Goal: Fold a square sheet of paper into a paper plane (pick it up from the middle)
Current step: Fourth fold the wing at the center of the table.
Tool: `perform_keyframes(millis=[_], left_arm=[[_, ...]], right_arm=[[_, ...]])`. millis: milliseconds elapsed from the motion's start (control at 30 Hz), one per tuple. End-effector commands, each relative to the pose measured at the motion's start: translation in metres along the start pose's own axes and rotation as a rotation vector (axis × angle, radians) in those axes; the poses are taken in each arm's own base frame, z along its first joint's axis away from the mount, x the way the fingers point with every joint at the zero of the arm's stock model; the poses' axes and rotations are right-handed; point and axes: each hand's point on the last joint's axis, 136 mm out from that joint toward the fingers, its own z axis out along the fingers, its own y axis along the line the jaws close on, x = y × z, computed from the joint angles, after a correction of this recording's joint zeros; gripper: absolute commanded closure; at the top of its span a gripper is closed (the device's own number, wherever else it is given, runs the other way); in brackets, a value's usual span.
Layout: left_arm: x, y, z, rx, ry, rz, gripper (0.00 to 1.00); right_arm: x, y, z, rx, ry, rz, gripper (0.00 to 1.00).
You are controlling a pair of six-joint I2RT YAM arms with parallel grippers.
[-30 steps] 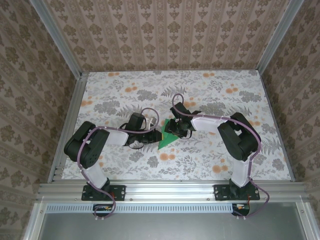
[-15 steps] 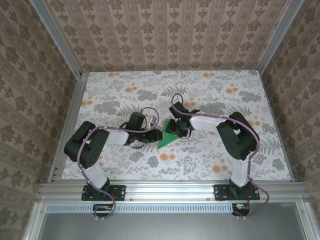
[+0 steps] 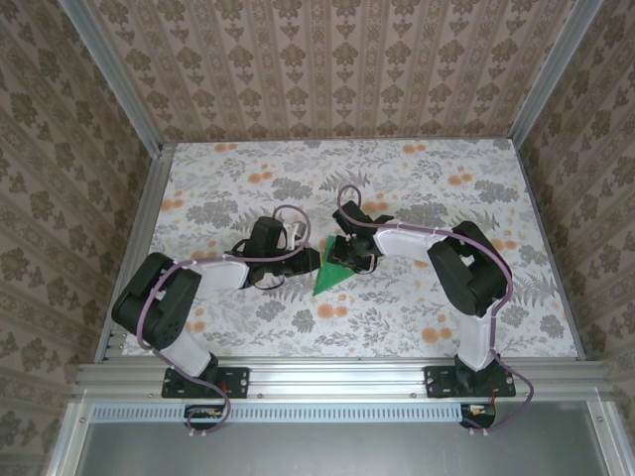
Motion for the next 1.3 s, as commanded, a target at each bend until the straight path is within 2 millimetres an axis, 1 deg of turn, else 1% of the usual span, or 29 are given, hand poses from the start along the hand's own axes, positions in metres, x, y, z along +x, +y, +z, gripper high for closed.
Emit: perform_keyframes(millis=[0,200,267,400,533,567,633,733,833,867,1067,1267], left_arm=[[-0.005,0.005,-0.004,-0.045,-0.029,-0.009,0.76],[0.004,-0.004,0.002,0.0,0.01,0.007,0.77],[0.008,-0.008,0.003,0.013,0.024,0.024,0.8],[0.013,-0.012,0.005,0.03,0.052,0.029,0.83],[0.019,-0.012,0.014,0.052,0.098,0.018,0.9],[0.022,-0.015,0.016,0.076,0.121,0.015,0.91],[0.023,-0.014,0.018,0.077,0.13,0.012,0.93],[0.025,-0.011,0.021,0.064,0.144,0.005,0.95],[0.027,-0.003,0.023,0.029,0.155,-0.009,0.96],[0.026,0.003,0.024,-0.001,0.145,-0.014,0.96],[0.028,0.021,0.024,-0.076,0.147,-0.042,0.97],[0.03,0.028,0.027,-0.092,0.158,-0.059,0.98]], right_arm=[[0.043,-0.092,0.039,0.331,0.13,0.011,0.6],[0.043,-0.092,0.039,0.334,0.129,0.016,0.59],[0.044,-0.092,0.04,0.332,0.131,0.019,0.59],[0.045,-0.092,0.041,0.333,0.134,0.024,0.58],[0.046,-0.094,0.041,0.339,0.137,0.032,0.58],[0.046,-0.094,0.041,0.339,0.137,0.036,0.58],[0.047,-0.095,0.041,0.341,0.14,0.039,0.58],[0.047,-0.095,0.041,0.34,0.139,0.045,0.58],[0.046,-0.095,0.041,0.34,0.137,0.044,0.58],[0.047,-0.095,0.041,0.342,0.139,0.044,0.58],[0.047,-0.096,0.041,0.344,0.14,0.044,0.58],[0.048,-0.097,0.041,0.348,0.14,0.045,0.58]])
